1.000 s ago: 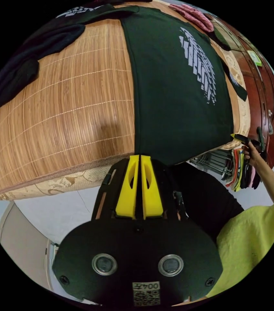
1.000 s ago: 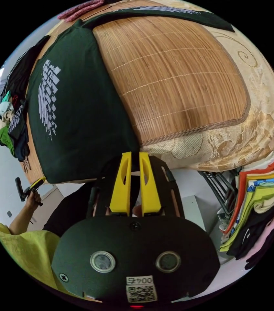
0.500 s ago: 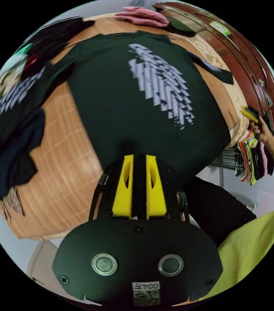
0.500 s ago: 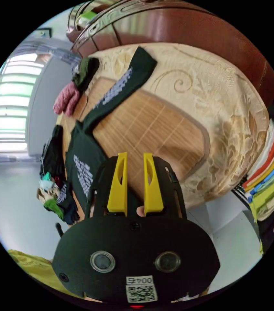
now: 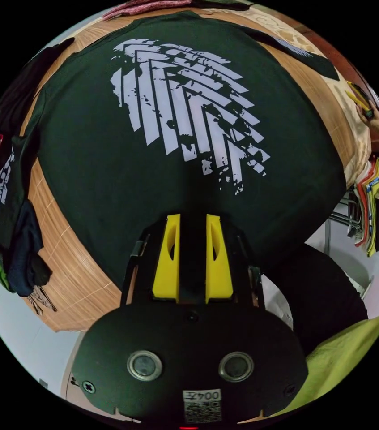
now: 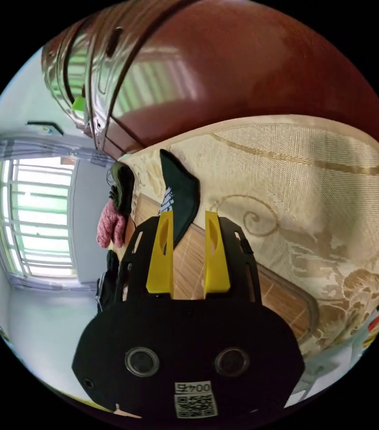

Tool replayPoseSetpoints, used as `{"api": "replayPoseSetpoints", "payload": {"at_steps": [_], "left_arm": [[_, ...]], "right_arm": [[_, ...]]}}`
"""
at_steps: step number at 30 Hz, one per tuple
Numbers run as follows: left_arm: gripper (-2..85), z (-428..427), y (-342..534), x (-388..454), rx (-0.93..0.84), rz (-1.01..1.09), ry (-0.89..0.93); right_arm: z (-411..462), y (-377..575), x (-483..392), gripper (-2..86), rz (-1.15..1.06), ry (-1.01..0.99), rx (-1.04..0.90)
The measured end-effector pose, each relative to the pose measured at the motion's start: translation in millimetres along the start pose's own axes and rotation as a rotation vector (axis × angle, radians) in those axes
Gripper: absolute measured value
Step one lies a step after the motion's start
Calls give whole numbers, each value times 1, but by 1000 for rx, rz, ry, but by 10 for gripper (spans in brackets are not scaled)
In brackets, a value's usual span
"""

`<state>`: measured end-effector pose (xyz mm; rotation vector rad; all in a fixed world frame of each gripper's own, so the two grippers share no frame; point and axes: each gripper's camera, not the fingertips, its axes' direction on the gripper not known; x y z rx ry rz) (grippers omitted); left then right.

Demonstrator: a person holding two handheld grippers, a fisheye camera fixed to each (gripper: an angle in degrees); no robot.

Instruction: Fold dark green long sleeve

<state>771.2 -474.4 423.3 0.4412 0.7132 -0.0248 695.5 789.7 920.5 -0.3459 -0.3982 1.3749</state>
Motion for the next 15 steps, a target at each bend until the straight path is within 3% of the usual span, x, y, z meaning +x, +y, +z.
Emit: {"api": "replayPoseSetpoints", "payload": {"at_steps": [15], "left_arm": [[80, 1, -36, 24, -16, -15, -30]], "right_arm": [[35, -23, -17, 96, -18, -46, 6]]}}
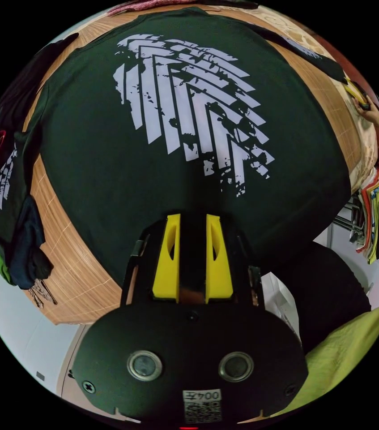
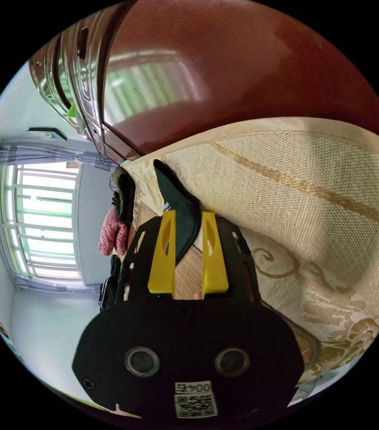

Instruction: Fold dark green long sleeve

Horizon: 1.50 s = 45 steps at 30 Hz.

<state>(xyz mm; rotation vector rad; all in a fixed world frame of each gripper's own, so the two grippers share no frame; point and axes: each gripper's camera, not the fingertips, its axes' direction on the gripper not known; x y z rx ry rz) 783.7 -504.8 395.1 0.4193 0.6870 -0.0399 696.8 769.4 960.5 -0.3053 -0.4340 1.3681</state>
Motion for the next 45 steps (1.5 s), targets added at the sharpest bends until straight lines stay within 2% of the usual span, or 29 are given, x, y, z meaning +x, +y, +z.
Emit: {"api": "replayPoseSetpoints", "payload": {"at_steps": [9, 12, 21, 29, 31, 35, 45], "left_arm": [[81, 2, -10, 0, 18, -9, 0], [82, 4, -10, 1, 33, -11, -10], [80, 8, -16, -14, 44, -3, 10], [76, 9, -15, -57, 74, -38, 160], [83, 4, -4, -76, 147, -50, 188], [93, 8, 11, -100, 158, -25, 195], [94, 24, 46, -183, 229, -136, 264]], "right_arm": [[23, 9, -70, 14, -72, 95, 21], [20, 17, -132, 4, -181, 95, 7], [27, 93, -389, 3, -632, 52, -69], [92, 214, -563, 2, -892, 20, -215], [111, 245, -588, 2, -935, 5, -249], [169, 323, -626, 0, -1006, 2, -323], [317, 495, -627, 2, -1058, 74, -451]]}}
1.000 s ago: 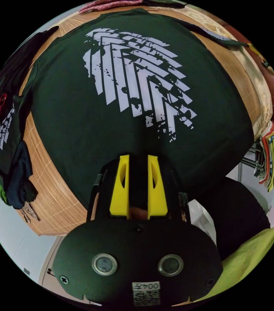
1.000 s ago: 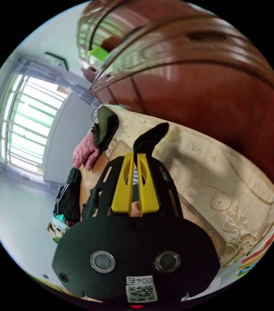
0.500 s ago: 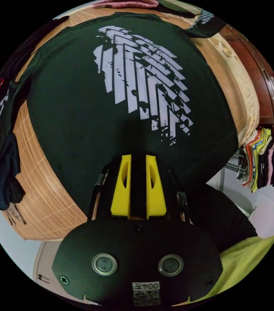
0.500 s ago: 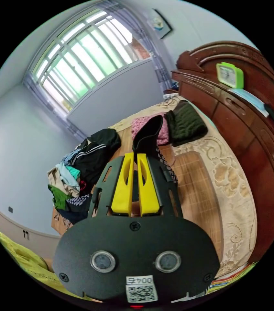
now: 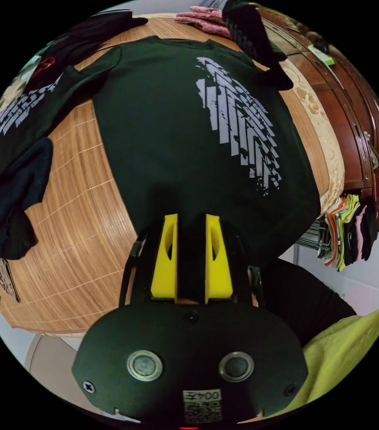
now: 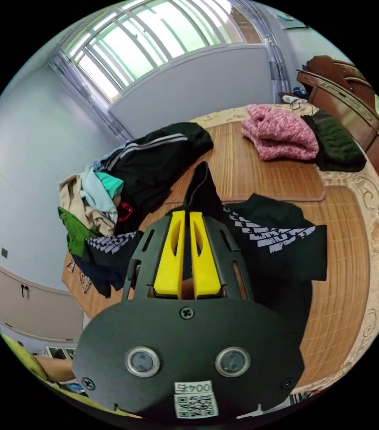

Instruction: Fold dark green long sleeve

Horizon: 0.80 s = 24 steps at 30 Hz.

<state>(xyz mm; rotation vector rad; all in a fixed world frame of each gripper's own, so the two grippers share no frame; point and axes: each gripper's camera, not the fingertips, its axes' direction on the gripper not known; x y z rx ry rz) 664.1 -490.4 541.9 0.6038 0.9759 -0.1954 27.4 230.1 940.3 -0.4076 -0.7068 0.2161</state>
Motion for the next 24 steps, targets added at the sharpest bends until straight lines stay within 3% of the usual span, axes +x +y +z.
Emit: {"api": "replayPoseSetpoints", "payload": {"at_steps": [7, 16, 24], "left_arm": [[96, 12, 0, -23, -10, -1, 18], [97, 20, -11, -22, -2, 25, 33], [104, 20, -28, -17, 4, 33, 28]], "right_arm": [[105, 14, -33, 2, -26, 80, -127], [131, 24, -64, 13, -115, 83, -107], [183, 54, -40, 74, -138, -7, -309]]}}
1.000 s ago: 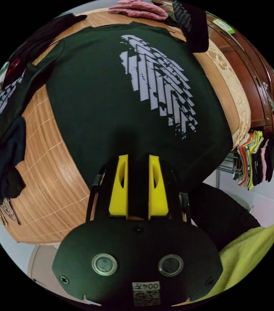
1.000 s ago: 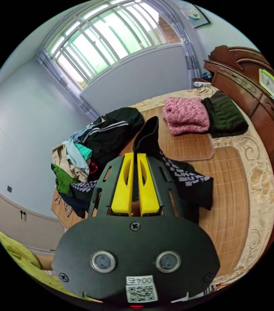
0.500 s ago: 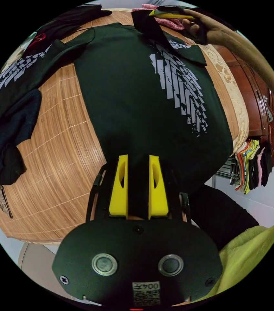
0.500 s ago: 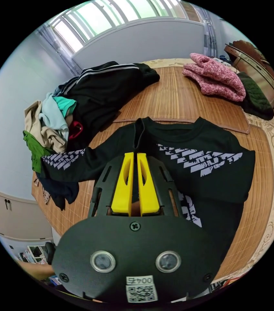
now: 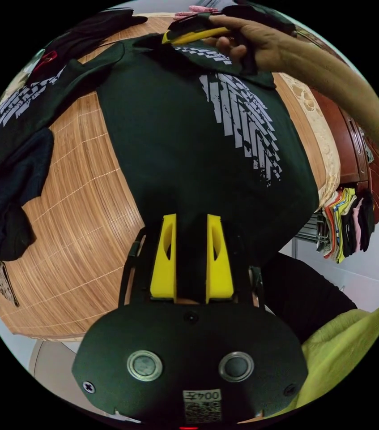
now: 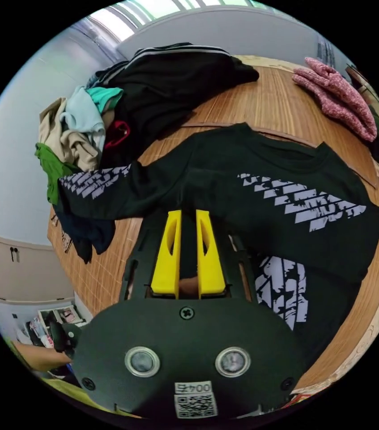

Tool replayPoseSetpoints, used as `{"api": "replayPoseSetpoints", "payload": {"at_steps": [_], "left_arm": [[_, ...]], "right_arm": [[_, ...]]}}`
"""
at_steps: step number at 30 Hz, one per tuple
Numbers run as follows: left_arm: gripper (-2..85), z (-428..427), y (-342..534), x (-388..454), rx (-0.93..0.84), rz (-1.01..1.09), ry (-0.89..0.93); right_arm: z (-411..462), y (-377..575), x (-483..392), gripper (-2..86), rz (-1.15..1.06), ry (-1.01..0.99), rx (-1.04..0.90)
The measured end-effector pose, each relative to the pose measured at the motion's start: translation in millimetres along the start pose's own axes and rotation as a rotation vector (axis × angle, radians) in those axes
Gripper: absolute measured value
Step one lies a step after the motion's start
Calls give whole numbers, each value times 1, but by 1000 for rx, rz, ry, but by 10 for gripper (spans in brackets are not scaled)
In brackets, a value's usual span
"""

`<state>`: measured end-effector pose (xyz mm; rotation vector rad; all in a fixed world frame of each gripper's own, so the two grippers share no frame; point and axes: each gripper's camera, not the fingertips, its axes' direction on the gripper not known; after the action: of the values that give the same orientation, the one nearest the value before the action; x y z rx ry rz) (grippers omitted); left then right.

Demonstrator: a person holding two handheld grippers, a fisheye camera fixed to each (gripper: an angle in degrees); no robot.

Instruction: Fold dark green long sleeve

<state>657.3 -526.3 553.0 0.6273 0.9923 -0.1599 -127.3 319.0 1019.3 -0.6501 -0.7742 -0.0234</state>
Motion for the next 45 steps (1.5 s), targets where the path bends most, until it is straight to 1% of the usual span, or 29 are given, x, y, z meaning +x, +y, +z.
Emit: {"api": "replayPoseSetpoints", "payload": {"at_steps": [1, 2, 3, 4, 6, 8, 9, 11, 12, 14, 15, 16, 17, 19, 20, 22, 23, 25, 28, 31, 36, 39, 43, 45], "left_arm": [[108, -4, -3, 1, 9, -1, -5], [110, -6, -5, 2, 13, 0, -7], [115, -11, -9, 5, 23, 6, -11], [119, -17, -14, 7, 35, 16, -21], [122, -26, -25, 12, 54, 28, -36], [125, -36, -41, 16, 81, 38, -34], [126, -42, -58, 21, 101, 53, -30], [125, -50, -91, 31, 120, 82, -13], [123, -55, -117, 40, 139, 103, 5], [120, -60, -163, 58, 169, 140, 38], [118, -63, -198, 73, 181, 163, 62], [117, -64, -234, 90, 191, 190, 87], [116, -65, -252, 99, 193, 204, 95], [115, -65, -325, 142, 210, 278, 96], [115, -65, -343, 154, 213, 304, 86], [116, -56, -410, 204, 195, 407, 6], [117, -53, -424, 215, 191, 429, -13], [119, -35, -479, 256, 152, 493, -71], [123, -13, -530, 290, 105, 512, -102], [125, 9, -561, 313, 49, 510, -130], [107, 30, -583, 328, 14, 495, -132], [78, 40, -590, 332, 3, 491, -146], [35, 51, -600, 330, -30, 472, -124], [28, 50, -604, 325, 0, 431, -138]], "right_arm": [[-5, 7, 6, 95, -10, -58, 27], [-10, 14, 16, 143, -5, -129, 39], [-13, 18, 22, 167, 4, -164, 35], [-22, 29, 36, 171, 25, -205, 51], [-43, 52, 64, 167, 70, -203, 114], [-73, 95, 116, 144, 177, -179, 203], [-80, 108, 130, 138, 208, -168, 228], [-105, 162, 194, 123, 339, -146, 308], [-109, 175, 212, 120, 384, -157, 318], [-119, 228, 288, 103, 616, -278, 346], [-120, 240, 307, 95, 677, -326, 356], [-120, 264, 343, 86, 770, -425, 389], [-117, 284, 373, 82, 843, -519, 426], [-109, 306, 411, 95, 927, -638, 477], [-101, 314, 432, 99, 961, -720, 494], [-86, 319, 456, 102, 980, -831, 492], [-79, 319, 469, 102, 989, -865, 480], [-70, 316, 486, 102, 989, -888, 433], [-60, 314, 507, 106, 1004, -891, 370], [-54, 317, 526, 113, 1024, -887, 330], [-43, 320, 539, 103, 1013, -917, 270], [-39, 321, 541, 54, 1023, -914, 274], [-41, 325, 538, 34, 1041, -847, 295], [-47, 332, 534, 29, 1059, -781, 335]]}}
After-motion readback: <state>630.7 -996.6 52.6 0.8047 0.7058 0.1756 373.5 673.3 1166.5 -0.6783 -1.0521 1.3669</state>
